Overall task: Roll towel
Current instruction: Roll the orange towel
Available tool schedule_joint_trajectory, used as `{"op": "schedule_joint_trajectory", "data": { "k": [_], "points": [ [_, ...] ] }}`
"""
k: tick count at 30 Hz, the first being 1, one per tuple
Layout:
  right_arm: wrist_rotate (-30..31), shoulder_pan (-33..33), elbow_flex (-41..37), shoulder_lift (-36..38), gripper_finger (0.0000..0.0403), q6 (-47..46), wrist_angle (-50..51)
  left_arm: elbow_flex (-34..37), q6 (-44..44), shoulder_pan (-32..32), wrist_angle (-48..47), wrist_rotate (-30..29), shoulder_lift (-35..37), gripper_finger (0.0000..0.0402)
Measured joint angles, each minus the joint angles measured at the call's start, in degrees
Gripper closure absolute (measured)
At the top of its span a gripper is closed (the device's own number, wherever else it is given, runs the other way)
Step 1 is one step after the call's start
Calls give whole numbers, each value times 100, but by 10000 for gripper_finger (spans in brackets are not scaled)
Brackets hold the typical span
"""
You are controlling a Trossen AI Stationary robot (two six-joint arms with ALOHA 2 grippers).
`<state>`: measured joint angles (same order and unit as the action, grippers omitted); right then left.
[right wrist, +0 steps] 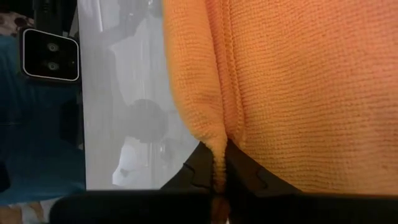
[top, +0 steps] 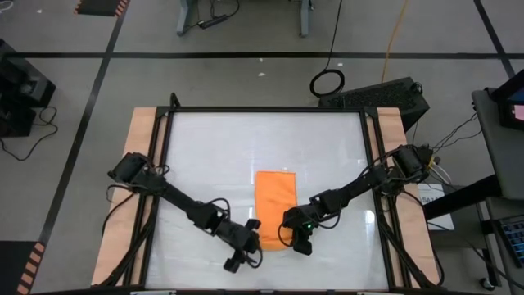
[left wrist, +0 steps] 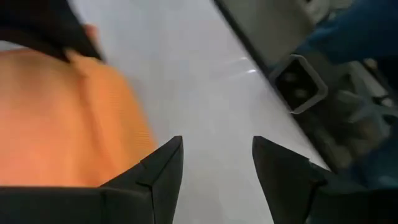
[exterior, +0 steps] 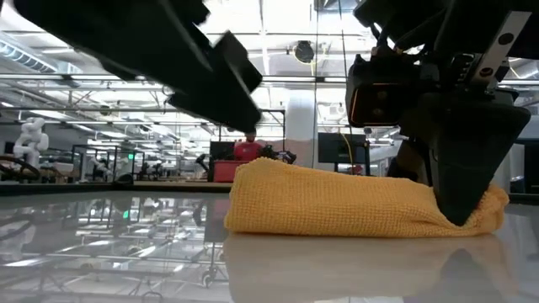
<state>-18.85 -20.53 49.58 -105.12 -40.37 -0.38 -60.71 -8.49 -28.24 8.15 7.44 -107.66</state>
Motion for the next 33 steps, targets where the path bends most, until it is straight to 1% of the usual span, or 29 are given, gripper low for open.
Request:
{"op": "schedule_joint_trajectory", "data": {
  "k": [7,18,20,23,26,28,30,33],
  "points": [
    [26,0,0,0,394,-15,-8,-2,40,205,190,-76,-188,203],
    [107,11,-2,-2,394,-89,-79,-9,181,276,-102,-19,-562,203],
    [107,11,-2,-2,394,-99,-96,-13,180,261,-131,-175,-564,203],
    [90,11,-3,-4,394,-100,-126,-13,138,239,-160,-588,-564,203],
    [77,11,-2,-4,394,-102,-140,-13,-26,250,-181,-779,-564,206],
    [45,11,-2,-4,394,-100,-169,-16,-169,250,-257,-921,-564,219],
    [-18,11,-2,-8,394,-100,-218,-22,-287,246,-360,-1039,-564,245],
    [-125,14,-6,5,394,-83,-296,-24,-298,255,-422,-1071,-564,311]
  ]
}}
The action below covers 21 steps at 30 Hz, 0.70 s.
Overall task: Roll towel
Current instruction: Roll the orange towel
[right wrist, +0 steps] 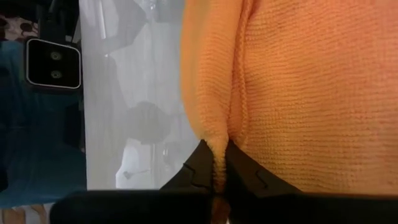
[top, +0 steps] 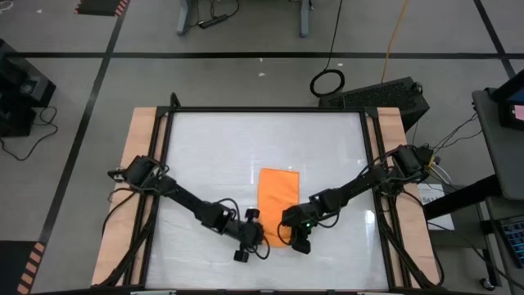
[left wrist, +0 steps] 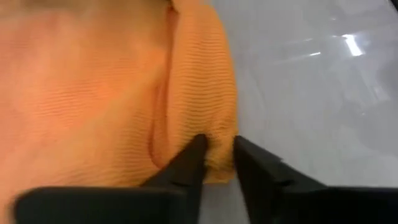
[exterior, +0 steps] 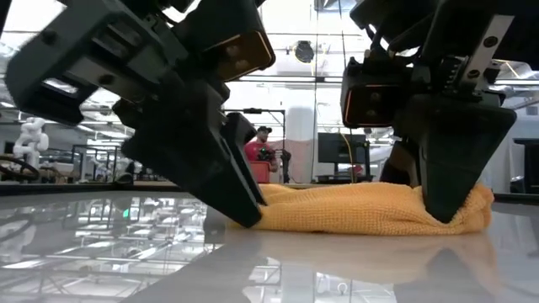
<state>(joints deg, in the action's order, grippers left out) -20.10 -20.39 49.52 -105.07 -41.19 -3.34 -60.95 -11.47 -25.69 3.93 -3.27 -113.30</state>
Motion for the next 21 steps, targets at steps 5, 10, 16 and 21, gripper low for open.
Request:
{"op": "schedule_joint_trajectory", "data": {
  "k": [5,10,16,21],
  "points": [
    [-151,-8,-18,237,374,218,-17,0,-13,17,1,49,0,389],
    [-153,-119,-16,756,300,660,195,14,-197,147,183,694,-1,396],
    [622,-559,-3,1299,224,1404,920,26,-657,401,572,1677,-17,397],
    [1537,-1216,4,1359,208,2284,862,25,-1051,674,600,2251,-17,398]
  ]
}}
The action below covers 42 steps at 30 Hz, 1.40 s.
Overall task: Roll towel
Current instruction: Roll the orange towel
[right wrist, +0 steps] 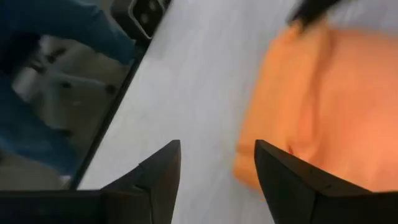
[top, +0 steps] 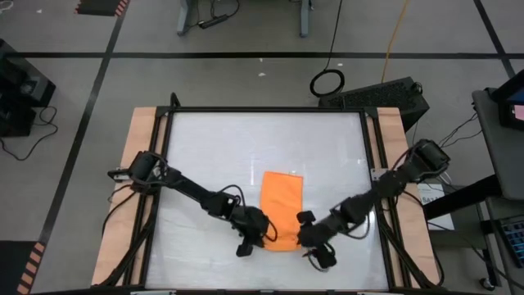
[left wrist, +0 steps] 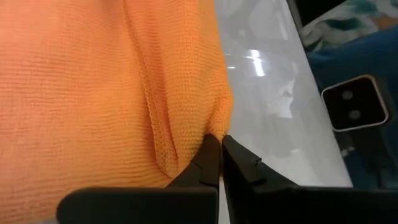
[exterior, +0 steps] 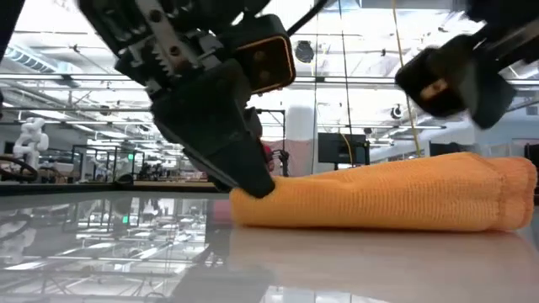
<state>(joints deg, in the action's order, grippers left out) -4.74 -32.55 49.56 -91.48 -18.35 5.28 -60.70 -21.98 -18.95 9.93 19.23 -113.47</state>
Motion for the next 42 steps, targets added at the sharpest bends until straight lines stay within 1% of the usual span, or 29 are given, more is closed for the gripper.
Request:
{"op": "schedule_joint_trajectory", "data": {
  "k": [2,4,7,9,11,16,20,23,25,27,29,33,34,35,38,42],
  "points": [
    [529,-259,2,-62,207,266,-164,-1,-94,85,7,133,0,398],
    [1172,-500,4,-136,207,416,-124,-1,-178,160,8,225,0,399],
    [2006,-721,2,-276,207,554,-174,-1,-319,266,22,471,0,399],
    [2338,-804,2,-381,206,620,-246,-1,-330,333,20,609,0,399],
    [2543,-840,4,-514,203,665,-305,-1,-401,389,23,738,0,399],
    [2647,-844,4,-923,190,542,-366,-1,-619,519,24,940,2,400],
    [2924,-847,8,-1263,189,91,-363,-4,-649,572,31,1102,4,400],
    [3051,-856,21,-1414,196,-241,-458,-5,-771,603,31,1161,7,400],
    [3072,-844,26,-1460,211,-450,-468,-5,-774,624,31,1204,7,400],
    [3048,-836,26,-1467,239,-606,-460,-5,-776,642,28,1223,7,400],
    [3024,-833,26,-1471,278,-752,-455,-5,-791,663,30,1324,7,400],
    [2961,-797,25,-1479,372,-1052,-433,-5,-927,721,31,1543,7,400],
    [2889,-784,26,-1476,386,-1140,-424,-5,-929,736,31,1584,7,400],
    [2835,-777,24,-1476,391,-1252,-420,-5,-956,741,33,1637,7,400],
    [2641,-761,20,-1447,387,-1686,-407,-7,-1089,747,35,1702,7,400],
    [2233,-759,12,-1309,397,-2190,-402,-12,-1211,747,61,1647,7,383]
  ]
}}
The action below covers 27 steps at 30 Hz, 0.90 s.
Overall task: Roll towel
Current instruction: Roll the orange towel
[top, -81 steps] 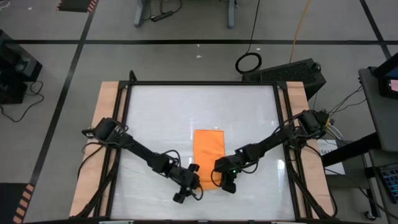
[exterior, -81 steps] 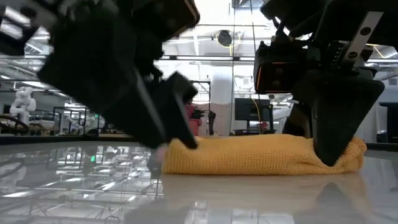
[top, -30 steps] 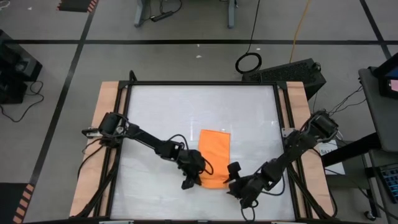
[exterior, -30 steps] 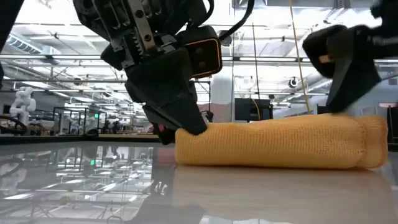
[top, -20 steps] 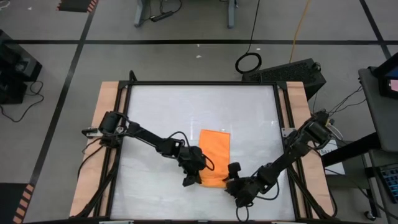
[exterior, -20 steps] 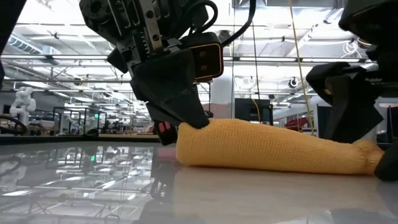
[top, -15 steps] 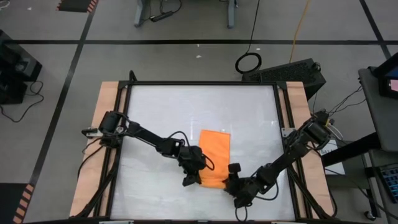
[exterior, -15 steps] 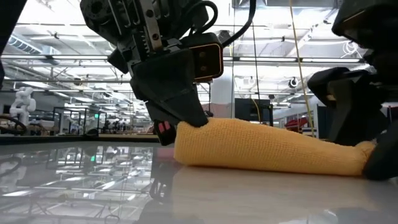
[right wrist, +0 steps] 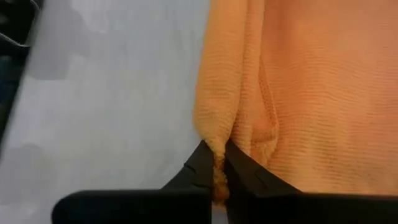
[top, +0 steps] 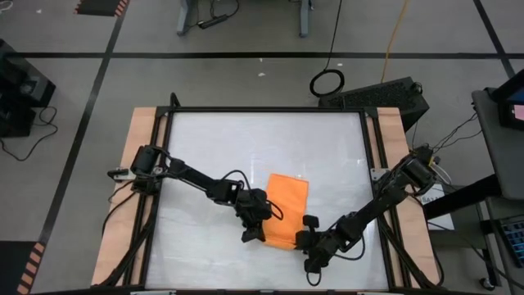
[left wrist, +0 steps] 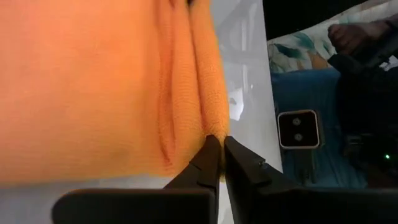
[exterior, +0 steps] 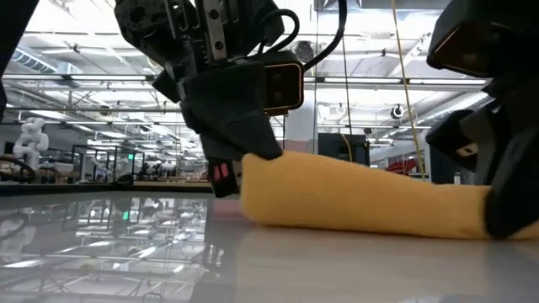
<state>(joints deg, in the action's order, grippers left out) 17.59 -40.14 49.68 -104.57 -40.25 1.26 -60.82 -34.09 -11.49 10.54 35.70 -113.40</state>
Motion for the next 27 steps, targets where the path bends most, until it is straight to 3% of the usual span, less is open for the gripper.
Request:
{"op": "schedule_joint_trajectory", "data": {
  "k": [9,14,19,27],
  "points": [
    [-256,-29,-25,405,400,-1194,133,-2,-12,-23,623,-129,9,360],
    [-22,-102,-25,419,400,-1736,67,-2,132,-28,846,-129,13,322],
    [116,-136,-23,430,400,-2336,59,2,733,-31,320,-506,221,284],
    [-9,-133,-14,434,401,-3088,152,7,2412,-498,-79,-1211,1051,279]
  ]
}}
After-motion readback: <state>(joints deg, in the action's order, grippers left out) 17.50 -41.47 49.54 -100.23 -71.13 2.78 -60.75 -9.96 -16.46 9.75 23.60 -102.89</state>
